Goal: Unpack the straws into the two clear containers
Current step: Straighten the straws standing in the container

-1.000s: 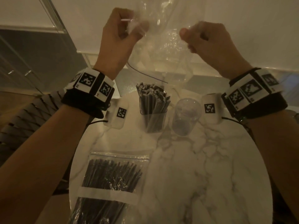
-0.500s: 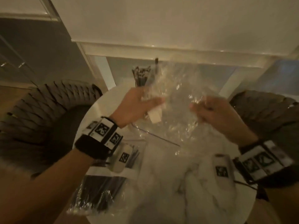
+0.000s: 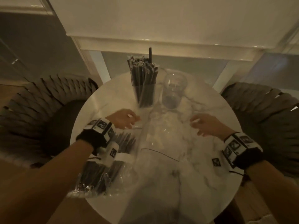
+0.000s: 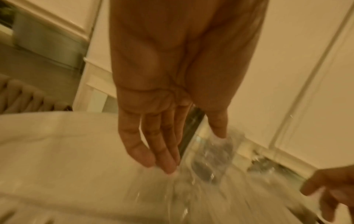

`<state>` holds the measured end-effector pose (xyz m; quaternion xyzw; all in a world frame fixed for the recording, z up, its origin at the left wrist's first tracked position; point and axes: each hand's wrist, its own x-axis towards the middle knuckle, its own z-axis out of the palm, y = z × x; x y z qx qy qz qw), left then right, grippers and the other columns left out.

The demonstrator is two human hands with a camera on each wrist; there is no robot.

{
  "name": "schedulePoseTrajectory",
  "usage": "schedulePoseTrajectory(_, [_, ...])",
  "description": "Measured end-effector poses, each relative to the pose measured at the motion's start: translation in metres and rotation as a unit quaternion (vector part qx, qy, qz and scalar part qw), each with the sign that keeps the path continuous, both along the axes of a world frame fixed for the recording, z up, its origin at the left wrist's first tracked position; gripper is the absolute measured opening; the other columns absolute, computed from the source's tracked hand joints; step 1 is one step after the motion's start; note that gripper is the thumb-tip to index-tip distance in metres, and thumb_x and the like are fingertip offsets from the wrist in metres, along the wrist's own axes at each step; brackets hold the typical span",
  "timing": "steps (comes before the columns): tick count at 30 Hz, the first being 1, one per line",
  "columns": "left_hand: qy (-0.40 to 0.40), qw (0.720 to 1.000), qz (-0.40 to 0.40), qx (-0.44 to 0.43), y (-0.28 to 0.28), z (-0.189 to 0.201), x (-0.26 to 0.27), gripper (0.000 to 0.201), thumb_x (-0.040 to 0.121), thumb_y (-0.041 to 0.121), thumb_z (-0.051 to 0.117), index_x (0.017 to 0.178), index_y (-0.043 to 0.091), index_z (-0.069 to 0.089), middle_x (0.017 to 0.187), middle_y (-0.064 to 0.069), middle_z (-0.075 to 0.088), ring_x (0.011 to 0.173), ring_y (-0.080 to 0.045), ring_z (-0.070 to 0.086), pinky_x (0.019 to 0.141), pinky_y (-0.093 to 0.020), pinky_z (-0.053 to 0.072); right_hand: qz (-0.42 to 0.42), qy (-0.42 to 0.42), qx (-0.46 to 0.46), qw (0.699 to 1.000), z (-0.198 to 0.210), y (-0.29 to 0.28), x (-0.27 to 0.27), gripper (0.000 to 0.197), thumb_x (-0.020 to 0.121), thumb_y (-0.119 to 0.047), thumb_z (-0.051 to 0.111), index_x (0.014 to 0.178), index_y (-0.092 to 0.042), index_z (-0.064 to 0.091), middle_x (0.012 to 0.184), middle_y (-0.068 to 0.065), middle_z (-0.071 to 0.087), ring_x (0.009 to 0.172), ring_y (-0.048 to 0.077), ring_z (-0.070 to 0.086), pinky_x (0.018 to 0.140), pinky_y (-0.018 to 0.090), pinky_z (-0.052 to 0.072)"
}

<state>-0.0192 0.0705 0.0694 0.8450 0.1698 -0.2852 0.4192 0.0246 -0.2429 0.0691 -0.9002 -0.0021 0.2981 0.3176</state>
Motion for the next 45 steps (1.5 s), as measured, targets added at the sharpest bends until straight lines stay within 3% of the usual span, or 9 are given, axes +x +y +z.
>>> schedulePoseTrajectory(6, [-0.252,0.953,0.143,0.094,0.016,0.040,0.062,0.068,0.082,0.032,0.070,0.138,0.010,0.038,0.132,-0.014,0.053,0.117,-0.029,0.054,0.097,-0.039,0.045,0.007,-0.120,0.145,0.982,0.051,0.054,0.054,0.023,0.088,-0.010,0.058,0.111,-0.011,0.059,0.100,0.013,0.066,0.070,0.019,0.065,0.066,0.031,0.057])
schedulePoseTrajectory(9, [-0.240,0.948,0.128,0.162,-0.018,0.042,0.096,0.116,0.069,0.047,0.079,0.151,0.011,0.005,0.152,-0.018,0.023,0.138,-0.035,0.028,0.110,-0.046,0.030,-0.005,-0.130,0.202,0.971,0.055,0.106,0.082,0.050,0.084,-0.004,0.061,0.131,-0.010,0.045,0.104,0.013,0.061,0.073,0.019,0.064,0.065,0.030,0.057])
schedulePoseTrajectory(13, [-0.257,0.918,0.205,0.221,-0.040,0.023,0.127,0.138,0.050,0.056,0.084,0.152,0.018,0.000,0.150,-0.012,0.029,0.130,-0.031,0.036,0.101,-0.042,0.029,0.019,-0.120,0.207,0.971,0.050,0.153,0.119,0.086,0.076,-0.008,0.072,0.146,-0.014,0.022,0.133,0.015,0.047,0.106,0.029,0.059,0.062,0.028,0.054])
schedulePoseTrajectory(19, [-0.269,0.948,0.144,0.088,-0.001,0.025,0.139,0.081,0.071,0.025,0.079,0.138,0.017,0.036,0.134,-0.008,0.051,0.127,-0.032,0.042,0.105,-0.041,0.032,0.090,-0.159,0.222,0.958,0.060,0.164,0.160,0.046,0.077,-0.011,0.073,0.121,-0.006,0.058,0.117,0.017,0.063,0.096,0.023,0.063,0.066,0.022,0.054])
schedulePoseTrajectory(24, [-0.326,0.939,0.078,-0.077,0.036,0.042,0.141,0.066,0.071,-0.008,0.073,0.129,0.013,0.050,0.106,0.010,0.059,0.087,0.005,0.060,0.078,-0.013,0.054,0.097,-0.138,0.278,0.946,0.084,0.150,0.171,0.045,0.076,-0.005,0.074,0.117,-0.002,0.055,0.103,0.019,0.068,0.085,0.023,0.068,0.060,0.015,0.055])
schedulePoseTrajectory(29, [-0.363,0.916,0.102,-0.136,0.044,0.057,0.145,0.067,0.071,0.012,0.081,0.128,0.023,0.048,0.114,0.001,0.063,0.103,-0.003,0.063,0.083,-0.016,0.054,0.128,-0.140,0.230,0.954,0.083,0.141,0.172,0.064,0.071,-0.013,0.079,0.127,-0.019,0.050,0.115,0.014,0.059,0.087,0.026,0.068,0.063,0.020,0.057])
schedulePoseTrajectory(35, [-0.433,0.877,0.177,-0.107,0.039,0.039,0.125,0.033,0.094,0.041,0.050,0.121,0.022,0.055,0.119,0.000,0.062,0.108,-0.010,0.061,0.082,-0.025,0.052,0.114,-0.206,0.281,0.931,0.081,0.140,0.159,0.044,0.078,-0.023,0.075,0.119,-0.026,0.061,0.110,0.009,0.062,0.075,0.013,0.065,0.060,0.015,0.053])
schedulePoseTrajectory(40, [-0.444,0.861,0.241,-0.054,0.022,0.008,0.101,0.015,0.091,0.012,0.056,0.103,0.020,0.056,0.101,0.008,0.062,0.093,-0.009,0.061,0.079,-0.016,0.051,0.151,-0.220,0.253,0.930,0.065,0.147,0.150,0.043,0.078,-0.034,0.073,0.119,-0.030,0.062,0.113,-0.001,0.062,0.086,0.009,0.064,0.073,0.019,0.052])
schedulePoseTrajectory(45, [-0.440,0.882,0.166,0.029,0.006,-0.017,0.097,0.032,0.083,0.016,0.068,0.112,0.013,0.056,0.108,0.000,0.060,0.085,-0.012,0.056,0.064,-0.005,0.039,0.124,-0.307,0.187,0.925,0.034,0.157,0.141,0.066,0.069,-0.031,0.079,0.128,-0.023,0.050,0.121,0.005,0.052,0.100,0.022,0.055,0.082,0.030,0.051])
